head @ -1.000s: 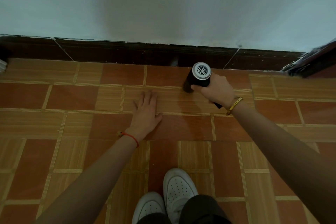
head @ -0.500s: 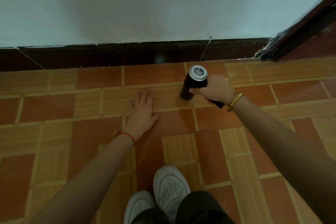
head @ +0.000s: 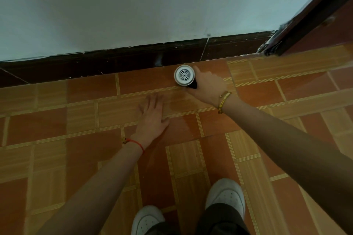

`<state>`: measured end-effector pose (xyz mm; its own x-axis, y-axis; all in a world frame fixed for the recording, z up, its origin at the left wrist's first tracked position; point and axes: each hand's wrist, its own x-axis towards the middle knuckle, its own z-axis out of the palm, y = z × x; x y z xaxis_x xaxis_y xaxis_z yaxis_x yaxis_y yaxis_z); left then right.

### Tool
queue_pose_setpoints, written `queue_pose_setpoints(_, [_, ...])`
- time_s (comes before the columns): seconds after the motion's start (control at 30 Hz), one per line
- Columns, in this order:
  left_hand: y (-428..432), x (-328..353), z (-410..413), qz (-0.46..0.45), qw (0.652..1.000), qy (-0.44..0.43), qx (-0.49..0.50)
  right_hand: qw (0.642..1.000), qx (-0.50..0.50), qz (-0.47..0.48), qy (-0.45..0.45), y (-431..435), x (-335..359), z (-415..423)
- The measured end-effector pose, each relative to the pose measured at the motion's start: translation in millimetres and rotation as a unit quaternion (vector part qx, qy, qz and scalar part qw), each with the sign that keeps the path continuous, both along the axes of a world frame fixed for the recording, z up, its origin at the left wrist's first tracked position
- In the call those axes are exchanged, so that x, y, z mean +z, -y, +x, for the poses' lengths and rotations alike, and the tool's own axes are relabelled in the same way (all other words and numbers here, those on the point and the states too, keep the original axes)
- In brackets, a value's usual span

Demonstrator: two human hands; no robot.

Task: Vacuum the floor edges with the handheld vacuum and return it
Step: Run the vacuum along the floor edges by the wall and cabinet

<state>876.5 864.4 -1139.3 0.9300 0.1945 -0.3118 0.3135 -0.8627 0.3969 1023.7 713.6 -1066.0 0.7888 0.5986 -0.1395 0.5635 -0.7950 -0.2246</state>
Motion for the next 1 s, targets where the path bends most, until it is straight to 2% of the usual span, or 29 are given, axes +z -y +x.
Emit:
queue_pose_setpoints(0.13, [-4.9,2.8,4.9,0.001,1.0,0.004,0.01,0.993,0.091,-0.05,0.061,-31.5,-3.1,6.0])
queue_pose_setpoints(0.33, [-9.6,2.1,11.1,0.001,0.999,0.005,0.041,0.981,0.149,-0.073,0.104,-56.8,-17.5,5.9])
queue_pose_setpoints(0.47, [-5.7,0.0,12.9,-0.006,0.999,-0.005,0.051,0.981,0.137,-0.082,0.114,-52.6,-23.4,9.3])
queue_pose_setpoints(0.7, [3.7,-0.7,17.7,-0.014,0.999,0.005,0.047,0.989,0.061,-0.077,0.113,-10.3,-22.9,21.9])
queue_pose_setpoints(1.0, [6.5,3.9,16.5,0.009,0.999,0.001,0.038,0.98,0.132,-0.085,0.121,-42.2,-23.0,10.2])
